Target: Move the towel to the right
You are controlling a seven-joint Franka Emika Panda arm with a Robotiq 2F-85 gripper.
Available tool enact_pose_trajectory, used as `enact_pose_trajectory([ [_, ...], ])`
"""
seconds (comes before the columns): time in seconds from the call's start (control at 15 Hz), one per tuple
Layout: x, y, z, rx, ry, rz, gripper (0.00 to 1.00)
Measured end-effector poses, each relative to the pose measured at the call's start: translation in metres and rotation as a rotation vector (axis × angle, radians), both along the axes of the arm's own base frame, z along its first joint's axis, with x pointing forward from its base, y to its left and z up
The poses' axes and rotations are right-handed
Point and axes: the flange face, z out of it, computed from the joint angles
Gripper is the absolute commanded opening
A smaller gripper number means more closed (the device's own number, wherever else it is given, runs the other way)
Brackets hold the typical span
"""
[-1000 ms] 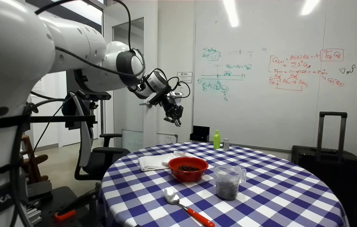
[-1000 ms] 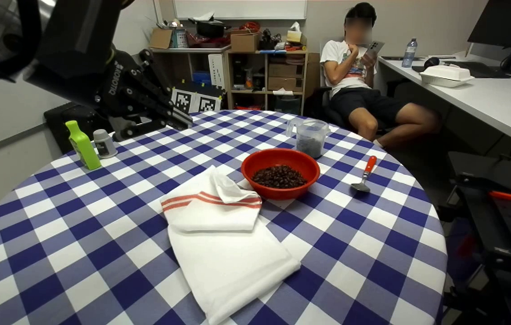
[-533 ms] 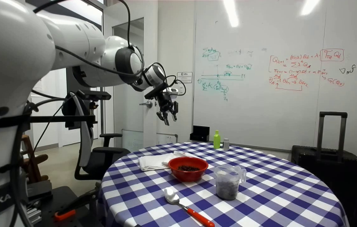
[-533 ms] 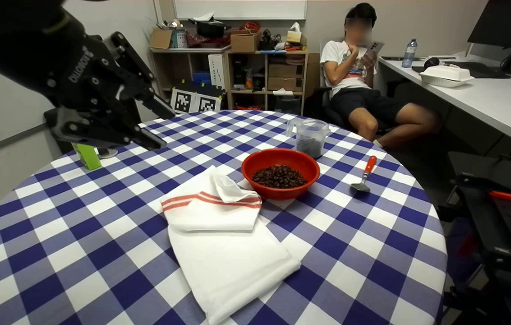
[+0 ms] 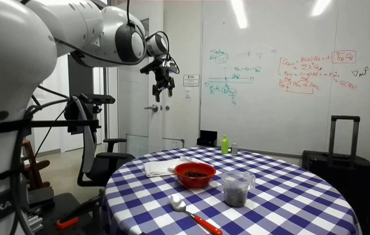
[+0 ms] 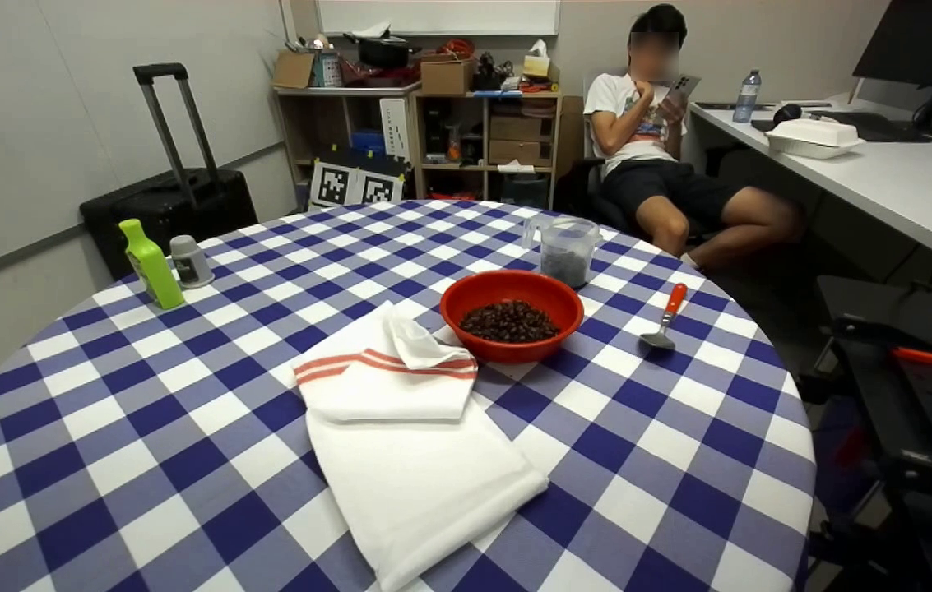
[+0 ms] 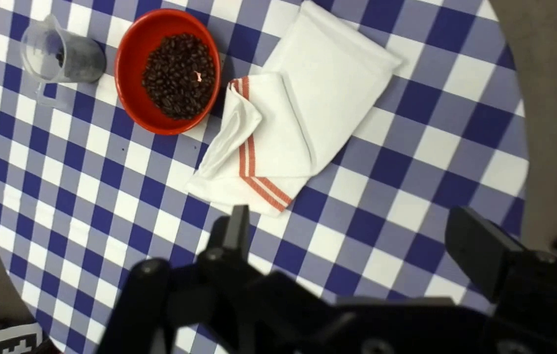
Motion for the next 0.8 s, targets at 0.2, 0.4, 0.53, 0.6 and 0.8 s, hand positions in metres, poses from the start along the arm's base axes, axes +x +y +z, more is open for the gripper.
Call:
enact_pose_trajectory([
  [0.2,-0.014,-0.004,0.066,0.078,-0.068,-0.045,1.0],
  [0.4,-0.031,-0.011,0.119,0.133,-0.107,-0.089,1.0],
  [0.53,-0.042,-0.019,0.149,0.159,-0.131,-0.13,1.0],
  [0.6,-0.047,-0.025,0.163,0.167,-0.141,-0.149,1.0],
  [0.8,-0.059,-0.049,0.191,0.158,-0.137,-0.2,1.0],
])
